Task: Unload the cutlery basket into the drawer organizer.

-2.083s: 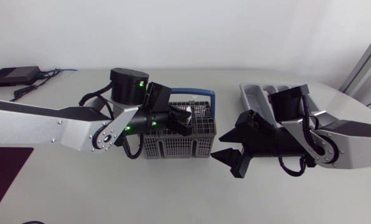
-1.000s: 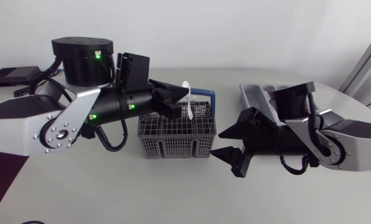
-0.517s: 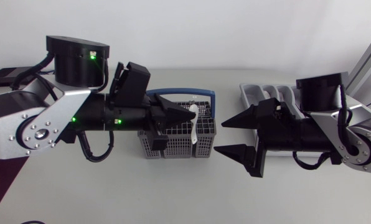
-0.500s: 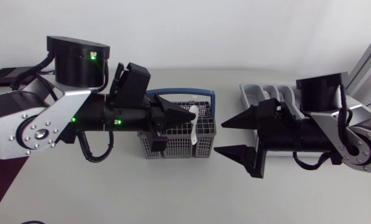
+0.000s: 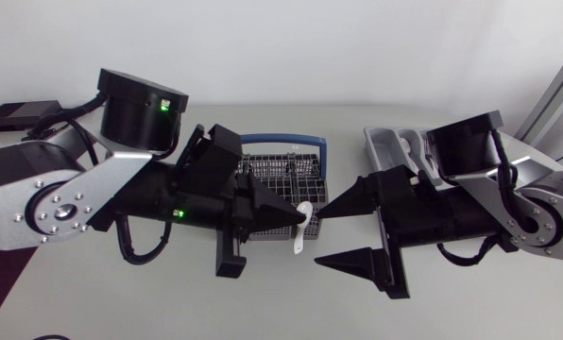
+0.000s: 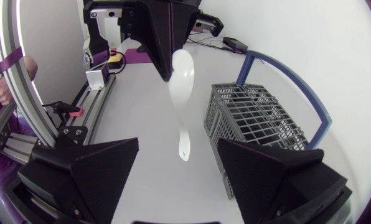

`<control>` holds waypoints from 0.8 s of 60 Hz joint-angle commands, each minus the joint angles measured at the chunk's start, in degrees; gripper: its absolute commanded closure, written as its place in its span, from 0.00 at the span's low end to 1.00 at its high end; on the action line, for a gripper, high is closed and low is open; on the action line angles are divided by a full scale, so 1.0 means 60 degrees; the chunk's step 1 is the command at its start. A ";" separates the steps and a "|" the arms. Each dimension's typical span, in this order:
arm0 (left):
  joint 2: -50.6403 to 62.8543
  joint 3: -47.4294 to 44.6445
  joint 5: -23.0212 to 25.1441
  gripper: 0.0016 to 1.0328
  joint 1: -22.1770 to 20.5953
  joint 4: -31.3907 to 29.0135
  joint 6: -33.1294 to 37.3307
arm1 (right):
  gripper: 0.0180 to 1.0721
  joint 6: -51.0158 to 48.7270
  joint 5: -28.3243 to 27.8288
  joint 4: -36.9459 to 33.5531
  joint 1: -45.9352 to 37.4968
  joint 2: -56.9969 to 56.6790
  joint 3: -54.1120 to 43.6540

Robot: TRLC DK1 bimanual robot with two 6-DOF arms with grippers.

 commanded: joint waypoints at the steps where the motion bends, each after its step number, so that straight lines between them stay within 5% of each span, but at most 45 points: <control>1: -0.0153 0.0154 0.0229 0.97 -0.0152 -0.0091 0.0213 | 0.13 -0.0332 -0.0166 -0.0304 0.0165 0.0252 0.0277; 14: -0.0124 0.0300 0.0492 0.97 -0.0299 -0.0530 0.0403 | 0.32 -0.0947 -0.0239 -0.0670 0.0487 0.0149 0.0130; 24: -0.0080 0.0418 0.0580 0.97 -0.0416 -0.0692 0.0462 | 0.56 -0.1108 -0.0239 -0.0860 0.0736 -0.0071 0.0042; 31: -0.0051 0.0506 0.0668 0.97 -0.0460 -0.0809 0.0462 | 0.58 -0.1108 -0.0239 -0.0919 0.0751 -0.0085 0.0057; 48: 0.0008 0.0506 0.0697 0.97 -0.0489 -0.0823 0.0447 | 0.90 -0.1152 -0.0239 -0.1007 0.0780 -0.0144 0.0042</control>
